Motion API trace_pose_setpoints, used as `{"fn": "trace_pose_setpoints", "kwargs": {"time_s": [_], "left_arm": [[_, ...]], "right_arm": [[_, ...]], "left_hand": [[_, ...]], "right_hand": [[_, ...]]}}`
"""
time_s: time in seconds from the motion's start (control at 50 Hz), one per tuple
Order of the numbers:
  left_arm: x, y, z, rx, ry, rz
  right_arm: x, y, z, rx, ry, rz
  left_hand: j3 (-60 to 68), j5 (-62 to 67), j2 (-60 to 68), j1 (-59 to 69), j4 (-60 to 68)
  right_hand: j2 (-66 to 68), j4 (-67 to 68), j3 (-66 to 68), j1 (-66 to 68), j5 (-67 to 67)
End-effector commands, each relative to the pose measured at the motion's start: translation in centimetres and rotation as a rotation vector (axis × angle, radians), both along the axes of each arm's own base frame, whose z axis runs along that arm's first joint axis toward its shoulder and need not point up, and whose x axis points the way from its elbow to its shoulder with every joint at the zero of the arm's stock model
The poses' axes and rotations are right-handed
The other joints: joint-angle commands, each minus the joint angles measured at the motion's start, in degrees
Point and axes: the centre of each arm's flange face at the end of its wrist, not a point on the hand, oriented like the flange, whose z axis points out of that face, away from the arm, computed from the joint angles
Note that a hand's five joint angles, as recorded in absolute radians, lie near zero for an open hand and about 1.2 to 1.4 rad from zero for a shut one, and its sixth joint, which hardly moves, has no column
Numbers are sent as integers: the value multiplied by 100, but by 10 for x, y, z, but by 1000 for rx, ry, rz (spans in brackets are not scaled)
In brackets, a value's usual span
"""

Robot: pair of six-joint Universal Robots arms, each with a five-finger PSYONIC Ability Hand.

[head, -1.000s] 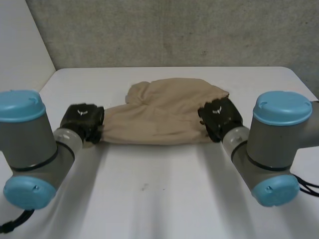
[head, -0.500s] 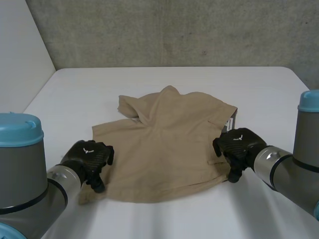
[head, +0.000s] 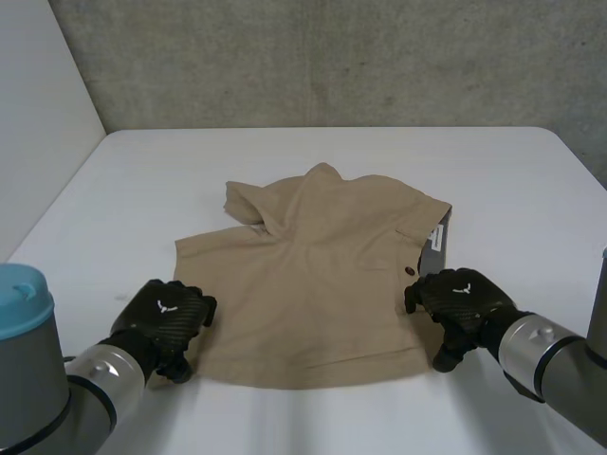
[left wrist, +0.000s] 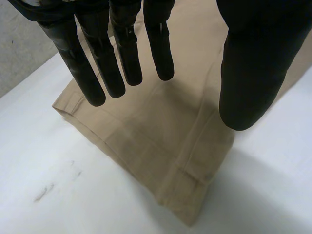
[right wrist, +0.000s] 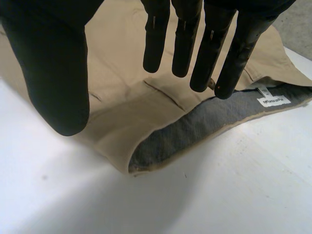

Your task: Fold the shorts.

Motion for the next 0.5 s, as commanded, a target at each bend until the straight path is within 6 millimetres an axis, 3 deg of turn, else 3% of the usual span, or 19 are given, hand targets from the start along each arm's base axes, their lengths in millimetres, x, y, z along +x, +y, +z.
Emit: {"fn": "trace_pose_setpoints", "kwargs": {"time_s": [0.02,0.36,0.5], "left_arm": [[11,-9,-9,-26,-46,10],[15,-16,-22,2,-56,33],[14,-14,-24,8,-58,30]], "right_arm": [[0,3,-9,-6,14,7],[0,4,-21,-24,38,12],[-1,2,-26,-38,67,11]], "left_hand": [[314,398,351,360,361],[381,465,419,427,429],[449,533,486,495,496]], "right_hand": [[178,206,237,562,186],[429,457,489,813,437],[1538,1566,1597,1922,1546]]}}
